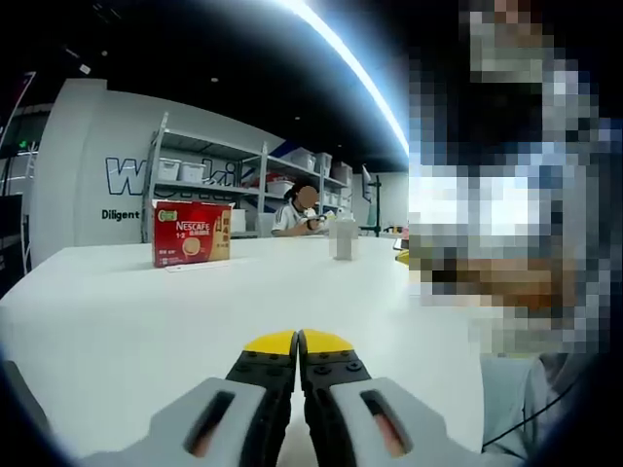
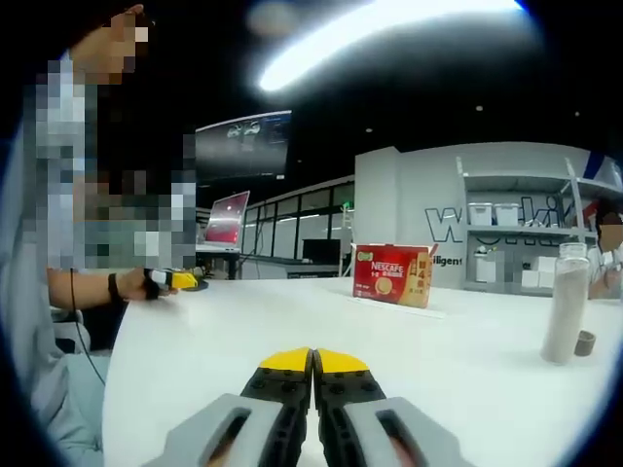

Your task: Tear open the coffee pouch, take out the coffee, and pour the coffee from the pouch into the cup

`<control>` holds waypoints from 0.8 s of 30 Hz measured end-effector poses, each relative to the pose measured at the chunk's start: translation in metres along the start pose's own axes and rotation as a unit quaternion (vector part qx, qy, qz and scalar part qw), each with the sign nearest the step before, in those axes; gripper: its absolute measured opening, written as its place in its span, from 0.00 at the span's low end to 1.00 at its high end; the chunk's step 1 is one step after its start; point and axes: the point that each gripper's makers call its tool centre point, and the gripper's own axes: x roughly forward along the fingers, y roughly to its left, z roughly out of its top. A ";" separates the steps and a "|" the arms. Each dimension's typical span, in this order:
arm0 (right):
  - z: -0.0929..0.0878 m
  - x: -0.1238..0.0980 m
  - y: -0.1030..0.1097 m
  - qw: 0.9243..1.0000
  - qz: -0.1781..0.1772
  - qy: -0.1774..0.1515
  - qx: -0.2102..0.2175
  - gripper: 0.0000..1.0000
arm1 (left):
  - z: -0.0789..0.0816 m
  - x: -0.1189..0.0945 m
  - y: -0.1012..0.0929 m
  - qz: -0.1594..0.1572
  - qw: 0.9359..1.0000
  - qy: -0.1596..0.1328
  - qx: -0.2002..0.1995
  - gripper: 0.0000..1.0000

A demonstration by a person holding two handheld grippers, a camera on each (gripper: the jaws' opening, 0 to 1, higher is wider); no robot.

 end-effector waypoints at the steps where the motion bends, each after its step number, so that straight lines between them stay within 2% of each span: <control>1: 0.000 0.000 0.000 1.000 0.000 0.000 0.000 0.02 | 0.000 0.000 0.000 0.000 1.000 0.001 0.001 0.04; 24: 0.000 0.001 0.001 1.000 0.001 0.002 -0.002 0.02 | -0.001 -0.001 0.005 0.001 1.000 0.002 0.008 0.04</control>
